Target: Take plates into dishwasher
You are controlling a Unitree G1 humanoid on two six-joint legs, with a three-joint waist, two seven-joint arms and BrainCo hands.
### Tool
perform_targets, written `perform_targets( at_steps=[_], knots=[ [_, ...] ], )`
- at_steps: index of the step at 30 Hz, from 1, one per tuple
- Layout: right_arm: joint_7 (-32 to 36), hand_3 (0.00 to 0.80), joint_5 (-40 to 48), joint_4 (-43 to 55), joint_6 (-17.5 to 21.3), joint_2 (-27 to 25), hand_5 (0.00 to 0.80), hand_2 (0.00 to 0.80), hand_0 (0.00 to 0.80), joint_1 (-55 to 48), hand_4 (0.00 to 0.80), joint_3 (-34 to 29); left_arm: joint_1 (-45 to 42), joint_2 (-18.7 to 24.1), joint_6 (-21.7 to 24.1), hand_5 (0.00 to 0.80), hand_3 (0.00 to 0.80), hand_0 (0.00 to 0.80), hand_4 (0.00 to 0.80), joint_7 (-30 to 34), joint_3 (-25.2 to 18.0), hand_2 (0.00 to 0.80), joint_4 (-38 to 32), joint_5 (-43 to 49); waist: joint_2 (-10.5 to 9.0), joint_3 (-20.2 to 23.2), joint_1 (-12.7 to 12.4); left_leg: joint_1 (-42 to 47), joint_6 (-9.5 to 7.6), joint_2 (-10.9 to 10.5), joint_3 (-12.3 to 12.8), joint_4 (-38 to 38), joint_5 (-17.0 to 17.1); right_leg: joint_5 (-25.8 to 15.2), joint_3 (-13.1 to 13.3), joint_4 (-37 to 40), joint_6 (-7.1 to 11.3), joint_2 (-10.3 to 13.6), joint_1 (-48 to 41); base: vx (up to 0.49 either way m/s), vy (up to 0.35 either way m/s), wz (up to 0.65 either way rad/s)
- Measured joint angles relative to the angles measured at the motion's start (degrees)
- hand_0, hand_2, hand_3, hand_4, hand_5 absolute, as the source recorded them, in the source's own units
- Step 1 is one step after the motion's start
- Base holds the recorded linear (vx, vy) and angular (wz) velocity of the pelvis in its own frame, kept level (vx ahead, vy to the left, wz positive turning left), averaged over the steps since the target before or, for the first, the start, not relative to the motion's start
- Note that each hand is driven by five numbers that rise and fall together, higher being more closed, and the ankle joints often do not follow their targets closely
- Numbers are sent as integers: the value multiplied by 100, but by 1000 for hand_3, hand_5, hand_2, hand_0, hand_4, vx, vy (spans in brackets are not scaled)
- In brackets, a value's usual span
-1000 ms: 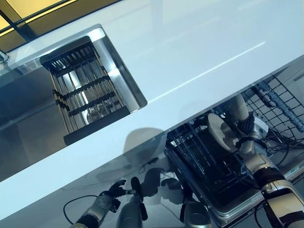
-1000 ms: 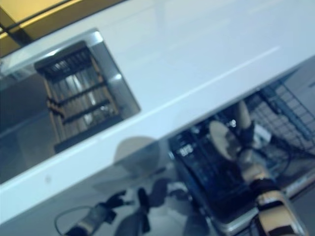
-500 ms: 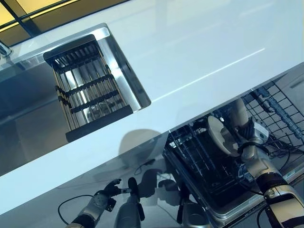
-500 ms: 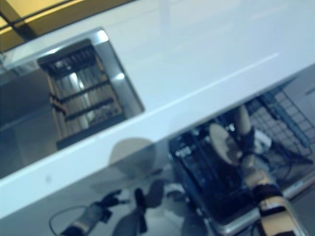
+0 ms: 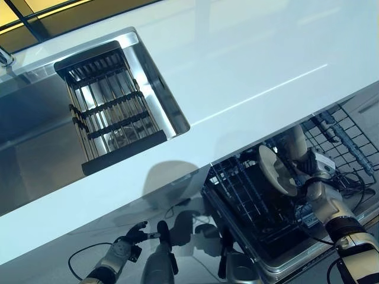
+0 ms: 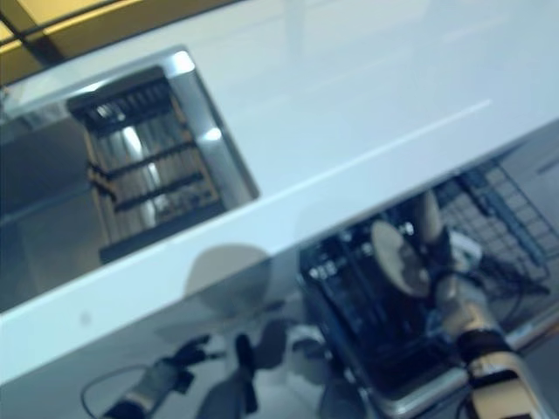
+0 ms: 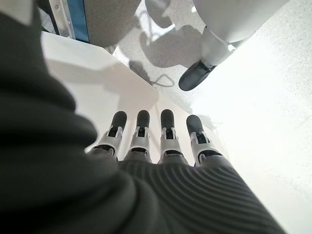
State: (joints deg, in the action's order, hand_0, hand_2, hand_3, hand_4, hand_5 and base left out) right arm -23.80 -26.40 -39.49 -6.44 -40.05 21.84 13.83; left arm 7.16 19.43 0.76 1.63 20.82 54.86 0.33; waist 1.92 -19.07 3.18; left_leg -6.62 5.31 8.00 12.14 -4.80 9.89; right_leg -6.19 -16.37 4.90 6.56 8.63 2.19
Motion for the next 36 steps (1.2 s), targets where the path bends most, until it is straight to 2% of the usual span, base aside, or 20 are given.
perform_targets(
  at_steps=[10,14,36],
  knots=[
    [219,800,-171,54,112,-150,800,800,800,-233,800,-72,-8,202,-2,0,0,0,0,3,-46,0,-2,131,-192,-37,-102,14,-3,-4,-31,0,1,1,-3,2,1,0,-38,4,-3,1],
    [278,800,-243,51,124,-151,800,800,800,-247,800,-95,-19,205,-3,0,0,0,0,5,-186,0,-2,143,-203,-36,-101,15,-4,-5,-45,0,2,1,-4,2,1,-3,-49,3,-2,1],
    [717,800,-674,126,393,-386,800,800,800,-409,800,-206,-51,212,7,0,0,0,0,17,-246,0,2,299,-278,-39,-109,76,-15,-7,-55,0,-4,3,-5,3,2,-3,-122,0,0,0]
  ],
)
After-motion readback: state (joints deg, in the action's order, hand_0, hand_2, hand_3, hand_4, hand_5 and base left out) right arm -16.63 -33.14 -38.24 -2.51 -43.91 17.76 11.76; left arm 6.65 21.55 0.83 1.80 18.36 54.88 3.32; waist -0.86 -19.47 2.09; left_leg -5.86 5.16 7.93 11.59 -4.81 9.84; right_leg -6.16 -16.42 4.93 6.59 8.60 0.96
